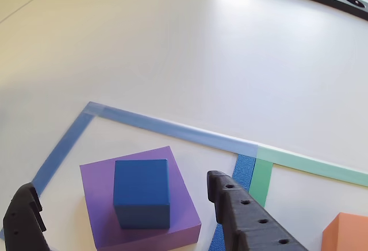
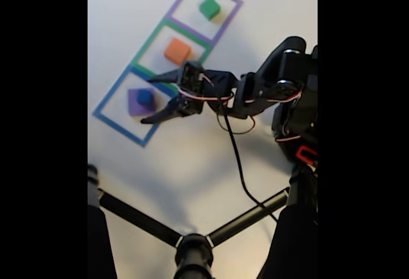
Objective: Tower of hanoi
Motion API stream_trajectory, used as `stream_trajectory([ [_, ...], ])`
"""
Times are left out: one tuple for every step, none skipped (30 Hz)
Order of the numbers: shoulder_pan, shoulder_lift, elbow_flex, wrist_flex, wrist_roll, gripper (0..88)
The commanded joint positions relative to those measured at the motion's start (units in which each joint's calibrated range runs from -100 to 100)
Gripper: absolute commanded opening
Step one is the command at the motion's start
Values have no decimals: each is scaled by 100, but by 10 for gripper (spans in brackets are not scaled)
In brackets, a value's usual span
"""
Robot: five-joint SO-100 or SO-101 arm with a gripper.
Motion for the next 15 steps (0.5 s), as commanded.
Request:
stream_trajectory([
  [-115, 56, -205, -259, 0, 341],
  [-122, 88, -214, -283, 0, 338],
  [-130, 120, -223, -307, 0, 335],
  [-130, 144, -232, -307, 0, 335],
  [-130, 176, -232, -307, 0, 334],
  [-145, 200, -232, -315, 0, 330],
  [-153, 216, -242, -315, 0, 330],
  [-176, 224, -251, -315, 0, 330],
  [-199, 233, -251, -315, 0, 329],
  [-206, 241, -251, -315, 0, 329],
  [-206, 257, -251, -323, 0, 327],
  [-221, 281, -251, -331, 0, 327],
  [-229, 289, -269, -340, 0, 326],
  [-237, 321, -278, -356, 0, 322],
  [-244, 345, -296, -372, 0, 316],
])
